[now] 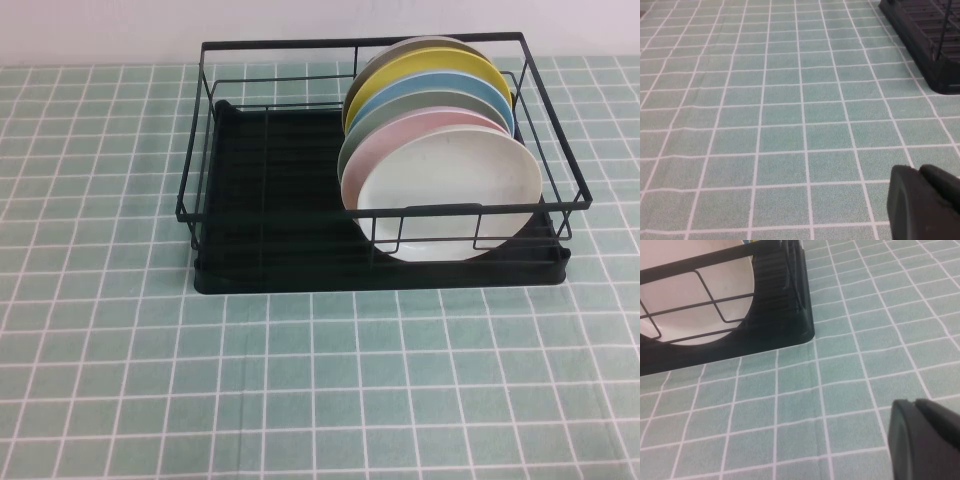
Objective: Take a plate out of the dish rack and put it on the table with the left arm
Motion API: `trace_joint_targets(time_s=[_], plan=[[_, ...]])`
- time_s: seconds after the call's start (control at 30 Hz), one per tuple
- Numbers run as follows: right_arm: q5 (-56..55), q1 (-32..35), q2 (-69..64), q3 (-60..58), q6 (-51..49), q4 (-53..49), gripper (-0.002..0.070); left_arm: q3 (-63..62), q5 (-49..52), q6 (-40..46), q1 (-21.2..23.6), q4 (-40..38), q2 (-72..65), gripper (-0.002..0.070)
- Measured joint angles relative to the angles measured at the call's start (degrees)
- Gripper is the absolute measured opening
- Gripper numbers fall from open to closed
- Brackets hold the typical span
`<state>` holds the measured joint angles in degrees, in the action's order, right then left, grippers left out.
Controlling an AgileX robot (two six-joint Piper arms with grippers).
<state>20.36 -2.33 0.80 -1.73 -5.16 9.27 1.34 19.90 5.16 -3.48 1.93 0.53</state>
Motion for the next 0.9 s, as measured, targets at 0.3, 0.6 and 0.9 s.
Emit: trace_joint_targets(time_s=[0.3, 0.6, 0.9], plan=[[0.0, 0.0, 0.0, 0.0, 0.0, 0.0, -0.002, 0.0, 0.0, 0.0, 0.0, 0.0, 0.0, -0.0004], [0.0, 0.0, 0.0, 0.0, 0.0, 0.0, -0.002, 0.0, -0.2, -2.5, 0.0, -2.4, 0.0, -0.0004], [0.0, 0.0, 0.0, 0.0, 0.0, 0.0, -0.002, 0.0, -8.4, -11.9, 0.0, -22.7, 0.0, -0.0004]])
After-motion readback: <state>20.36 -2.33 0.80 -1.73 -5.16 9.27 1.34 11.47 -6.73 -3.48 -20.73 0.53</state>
